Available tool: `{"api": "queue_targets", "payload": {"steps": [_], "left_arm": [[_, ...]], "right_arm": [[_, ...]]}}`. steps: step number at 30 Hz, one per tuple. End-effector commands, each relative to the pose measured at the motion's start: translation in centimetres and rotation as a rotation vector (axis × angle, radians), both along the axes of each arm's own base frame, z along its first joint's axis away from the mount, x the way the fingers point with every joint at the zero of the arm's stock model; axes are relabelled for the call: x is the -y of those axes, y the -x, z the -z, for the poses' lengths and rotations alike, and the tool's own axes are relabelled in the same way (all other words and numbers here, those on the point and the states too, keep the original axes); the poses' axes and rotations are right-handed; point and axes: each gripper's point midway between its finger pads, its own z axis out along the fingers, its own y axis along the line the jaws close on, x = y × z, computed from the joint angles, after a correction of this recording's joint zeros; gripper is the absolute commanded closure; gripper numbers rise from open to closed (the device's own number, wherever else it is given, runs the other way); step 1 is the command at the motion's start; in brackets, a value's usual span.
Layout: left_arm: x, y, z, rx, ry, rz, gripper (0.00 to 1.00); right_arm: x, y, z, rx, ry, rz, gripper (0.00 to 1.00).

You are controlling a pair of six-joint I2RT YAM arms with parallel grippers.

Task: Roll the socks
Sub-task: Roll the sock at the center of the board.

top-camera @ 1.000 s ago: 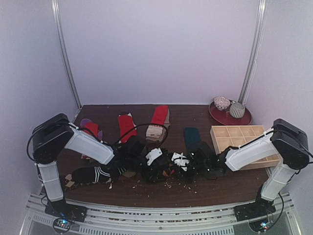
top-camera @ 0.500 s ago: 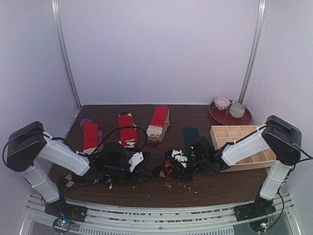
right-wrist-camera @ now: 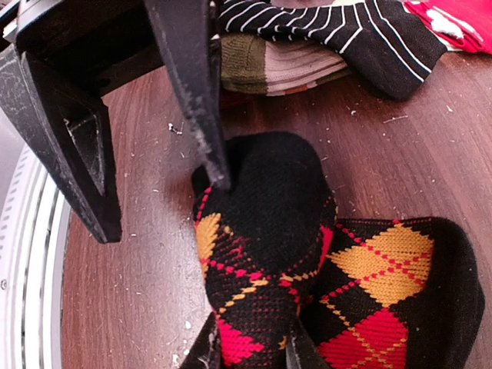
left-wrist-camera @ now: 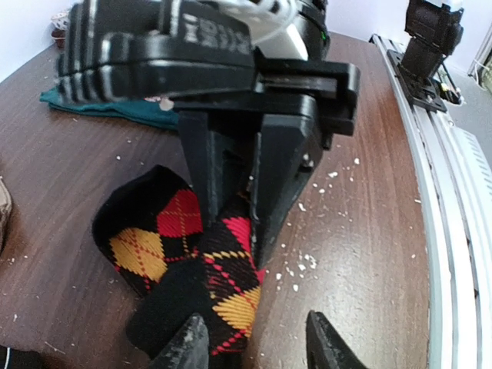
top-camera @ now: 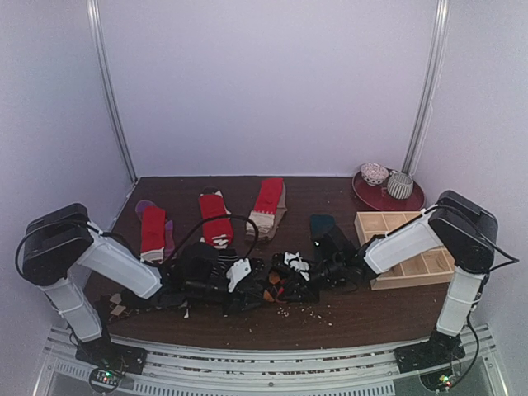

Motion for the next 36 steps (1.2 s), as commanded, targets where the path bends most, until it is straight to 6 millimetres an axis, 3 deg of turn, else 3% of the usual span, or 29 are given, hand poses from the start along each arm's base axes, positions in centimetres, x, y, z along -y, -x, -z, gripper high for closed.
{"api": "queue_targets", "payload": {"steps": [1, 7, 10, 17, 26, 32, 36], "left_arm": [[0.9, -1.9, -1.6, 0.079, 0.047, -0.061, 0.55], [-0.6, -1.7, -3.2, 0.129, 0.076, -0.121, 0.44], [-1.1, -2.2, -2.6, 0.148, 0.052, -0.144, 0.4], [1.1, -1.7, -0.7, 0.083, 0.046, -0.072, 0.4], [1.9, -1.8, 1.0, 0.061, 0.026, -0.05, 0.4], [2.6, -0.8, 2.6, 0.013, 0.006, -0.002, 0.46], [2.9, -0.2, 3.5, -0.015, -0.015, 0.022, 0.6]], "right_arm": [[4.4, 3.9, 6.3, -0.185, 0.242, -0.002, 0.85], [4.5, 3.6, 6.2, -0.178, 0.247, 0.012, 0.85], [4.5, 3.7, 6.2, -0.18, 0.248, 0.012, 0.85], [4.4, 3.5, 6.2, -0.184, 0.249, 0.021, 0.85], [4.4, 3.6, 6.0, -0.191, 0.251, 0.016, 0.85], [4.5, 3.8, 6.3, -0.224, 0.268, 0.02, 0.85], [4.5, 4.1, 6.5, -0.252, 0.281, 0.013, 0.85]]}}
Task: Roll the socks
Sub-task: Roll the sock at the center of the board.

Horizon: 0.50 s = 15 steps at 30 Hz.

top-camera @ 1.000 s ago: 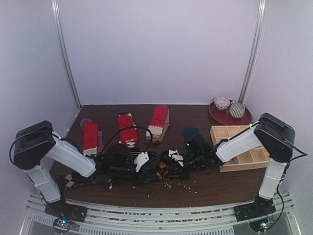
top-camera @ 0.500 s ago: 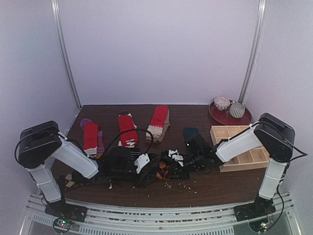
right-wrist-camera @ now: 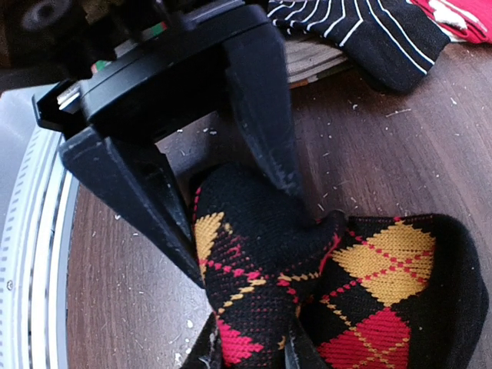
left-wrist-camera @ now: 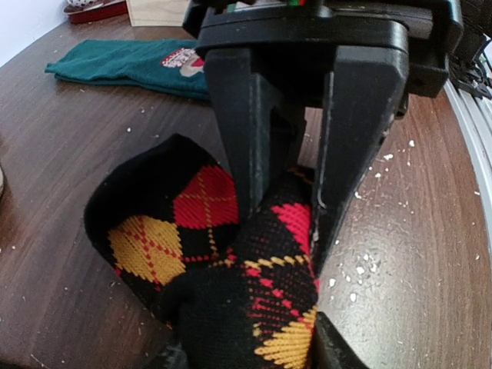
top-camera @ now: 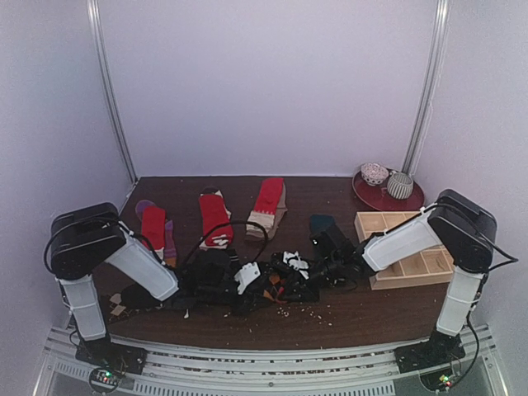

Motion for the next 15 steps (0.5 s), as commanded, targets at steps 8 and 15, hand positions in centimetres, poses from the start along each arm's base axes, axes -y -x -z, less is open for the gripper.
{"api": "queue_targets", "payload": {"steps": [8, 15], "left_arm": [[2.1, 2.1, 0.1, -0.058, 0.011, 0.113, 1.0], [2.1, 1.9, 1.7, -0.153, -0.099, 0.096, 1.0]], "right_arm": [[4.5, 3.9, 6.6, -0.251, 0.293, 0.044, 0.85], [4.0, 2.4, 4.8, -0.219, 0.253, 0.136, 0.77]]}}
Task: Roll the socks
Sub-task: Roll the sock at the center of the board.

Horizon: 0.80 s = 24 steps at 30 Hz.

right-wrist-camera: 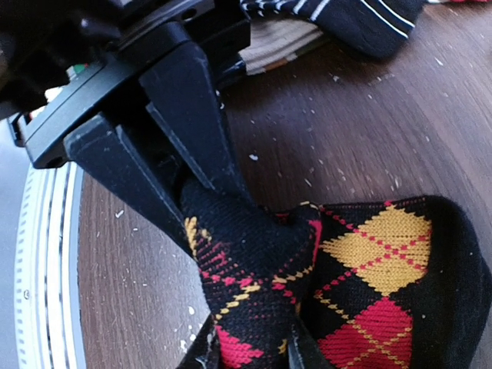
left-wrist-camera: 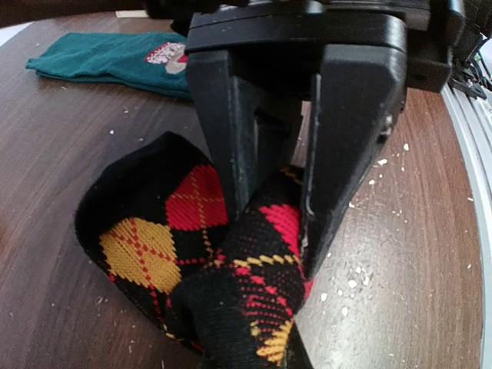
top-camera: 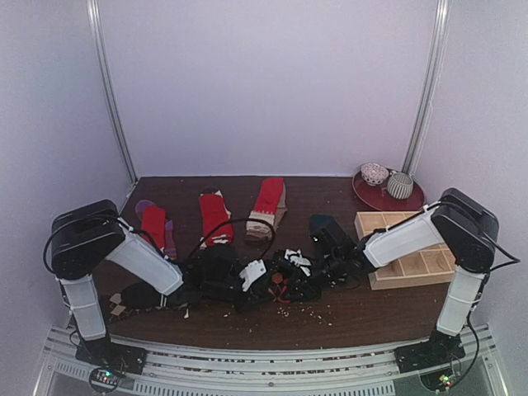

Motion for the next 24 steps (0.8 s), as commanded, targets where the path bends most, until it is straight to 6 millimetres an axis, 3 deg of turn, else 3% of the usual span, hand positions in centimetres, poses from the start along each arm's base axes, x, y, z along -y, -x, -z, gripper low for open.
{"api": "queue_targets", "payload": {"steps": [1, 9, 14, 19, 24], "left_arm": [[1.1, 1.9, 2.3, -0.14, -0.101, 0.064, 1.0], [-1.4, 2.6, 5.6, -0.416, -0.221, 0.012, 1.0], [-3.4, 2.6, 7.2, -0.452, -0.277, -0.035, 1.0], [-3.4, 2.5, 7.5, -0.449, -0.278, -0.041, 1.0], [-3.4, 2.1, 7.7, -0.433, -0.29, -0.049, 1.0]], "right_arm": [[3.3, 2.5, 4.7, -0.132, 0.208, 0.08, 0.76], [2.9, 0.4, 2.6, -0.042, 0.183, 0.164, 0.64], [2.5, -2.5, -2.6, 0.061, 0.044, 0.302, 0.54], [2.2, -3.6, -6.3, 0.104, -0.039, 0.342, 0.5], [3.1, -5.8, -6.5, 0.114, -0.018, 0.454, 0.47]]}}
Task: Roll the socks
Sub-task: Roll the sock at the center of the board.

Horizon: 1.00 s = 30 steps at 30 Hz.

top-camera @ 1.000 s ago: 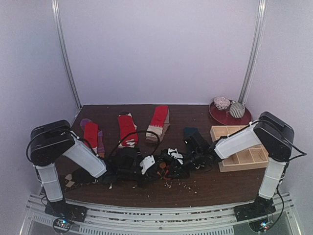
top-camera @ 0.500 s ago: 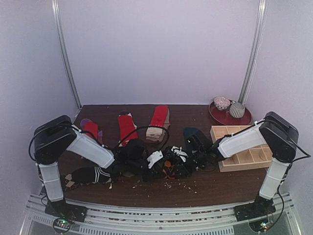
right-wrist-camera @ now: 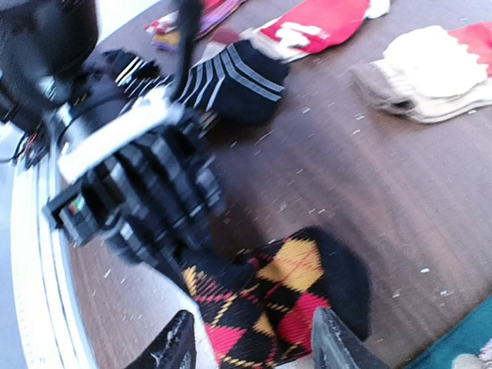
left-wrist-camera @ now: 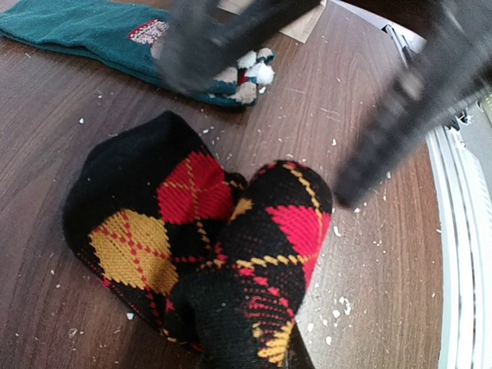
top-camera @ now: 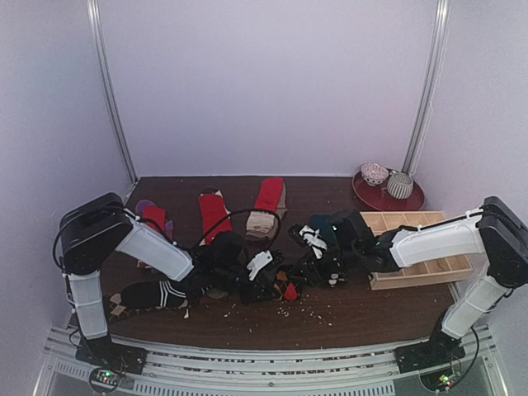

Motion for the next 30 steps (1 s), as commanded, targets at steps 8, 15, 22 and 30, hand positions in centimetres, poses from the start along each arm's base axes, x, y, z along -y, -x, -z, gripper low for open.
{"api": "queue_targets", "payload": {"steps": [8, 15, 22, 30], "left_arm": [[-4.8, 2.5, 7.4, -0.145, -0.281, -0.031, 1.0], [-4.8, 1.7, 7.3, -0.086, -0.302, -0.025, 1.0], [-4.0, -0.8, 6.6, 0.067, -0.356, 0.012, 1.0], [-2.6, -0.9, 6.9, 0.008, -0.331, 0.039, 1.0]], "right_arm": [[1.2, -4.4, 4.0, -0.037, 0.151, 0.18, 0.47], [0.1, -3.8, 5.8, -0.105, 0.146, 0.096, 0.74], [-0.7, -4.1, 6.1, -0.129, 0.137, 0.037, 0.98], [-0.2, -5.0, 7.0, -0.141, 0.167, 0.045, 0.98]]}}
